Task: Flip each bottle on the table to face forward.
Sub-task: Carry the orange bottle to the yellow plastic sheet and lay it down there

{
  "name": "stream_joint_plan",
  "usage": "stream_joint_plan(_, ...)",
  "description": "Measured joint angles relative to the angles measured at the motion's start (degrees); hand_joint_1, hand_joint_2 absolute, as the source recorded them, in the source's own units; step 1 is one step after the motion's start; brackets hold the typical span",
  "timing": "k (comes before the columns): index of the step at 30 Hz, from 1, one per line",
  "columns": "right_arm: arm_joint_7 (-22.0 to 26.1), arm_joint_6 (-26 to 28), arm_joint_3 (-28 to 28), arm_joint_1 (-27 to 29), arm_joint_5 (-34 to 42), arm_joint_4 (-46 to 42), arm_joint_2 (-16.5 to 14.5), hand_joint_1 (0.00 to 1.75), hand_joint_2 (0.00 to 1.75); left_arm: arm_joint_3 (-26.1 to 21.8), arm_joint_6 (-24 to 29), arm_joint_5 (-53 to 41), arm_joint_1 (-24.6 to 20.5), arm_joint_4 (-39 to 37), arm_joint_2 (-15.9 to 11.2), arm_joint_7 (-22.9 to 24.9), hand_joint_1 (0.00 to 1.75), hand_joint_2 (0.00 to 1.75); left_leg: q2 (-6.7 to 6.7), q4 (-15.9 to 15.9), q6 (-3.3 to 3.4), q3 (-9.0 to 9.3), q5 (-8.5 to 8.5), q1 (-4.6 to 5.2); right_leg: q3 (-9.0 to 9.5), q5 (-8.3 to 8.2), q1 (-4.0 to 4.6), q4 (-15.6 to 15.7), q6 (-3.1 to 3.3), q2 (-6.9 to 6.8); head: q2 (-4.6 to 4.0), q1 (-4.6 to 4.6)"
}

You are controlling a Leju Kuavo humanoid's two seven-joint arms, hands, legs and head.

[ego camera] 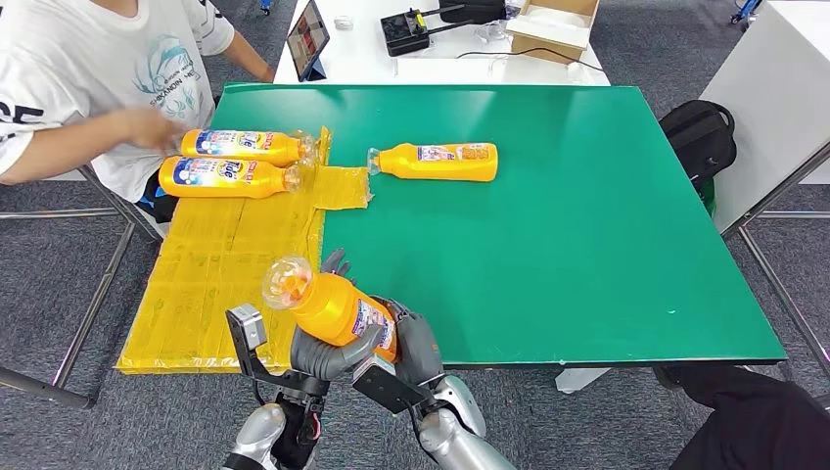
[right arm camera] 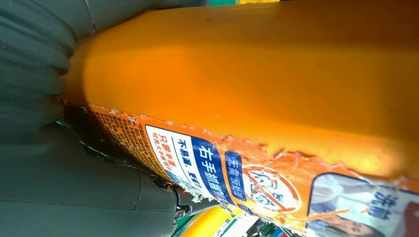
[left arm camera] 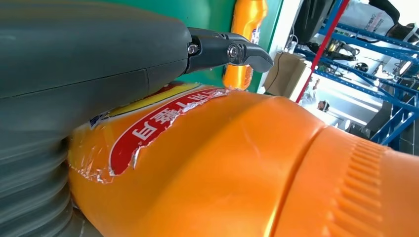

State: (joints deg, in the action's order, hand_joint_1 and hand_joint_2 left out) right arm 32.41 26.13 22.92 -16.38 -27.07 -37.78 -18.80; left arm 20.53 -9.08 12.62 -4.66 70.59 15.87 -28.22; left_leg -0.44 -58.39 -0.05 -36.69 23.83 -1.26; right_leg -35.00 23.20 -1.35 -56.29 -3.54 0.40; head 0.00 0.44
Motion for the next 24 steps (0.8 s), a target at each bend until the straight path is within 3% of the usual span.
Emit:
stream_joint_plan(1,-0.01,-0.15,0.02,-0.03,0.04,0.07,0.0,1.75,1.75,-0.02,-0.12,0.09,0.0,-0.08,0.0,-0.09,0.0,1.75,0.0,0.0,0.0,0.0,0.0,0.0,0.0,0.0,0.0,0.0,0.0,0.0,0.0,0.0)
stream_joint_plan(2,-0.02,-0.34,0.07,-0.07,0.09,0.14,0.0,1.75,1.75,-0.07,-0.37,0.32,0.0,-0.16,0.0,-0.21,0.17,1.75,0.0,0.0,0.0,0.0,0.0,0.0,0.0,0.0,0.0,0.0,0.0,0.0,0.0,0.01)
stream_joint_plan(5,-0.14,-1.03,0.39,-0.35,0.34,0.42,0.0,1.75,1.75,-0.49,-1.88,1.82,0.02,-0.33,-0.02,-0.74,1.44,1.75,0.0,0.0,0.0,0.0,0.0,0.0,0.0,0.0,0.0,0.0,0.0,0.0,0.0,0.01)
stream_joint_plan(6,-0.17,-1.29,0.54,-0.49,0.5,0.5,0.0,1.75,1.75,-0.65,-2.45,2.37,0.04,-0.34,-0.02,-0.94,1.71,1.75,0.01,0.0,0.0,0.01,0.0,0.0,0.0,0.0,0.0,0.0,0.0,0.0,0.0,0.0)
stream_joint_plan(24,-0.31,-3.51,2.26,-1.41,1.4,1.07,0.0,1.75,1.75,-2.14,-5.83,4.07,0.48,-0.14,-0.02,-3.65,1.75,1.75,0.02,0.0,0.0,0.01,-0.01,0.0,-0.01,0.0,0.0,0.0,0.0,0.01,0.0,0.0)
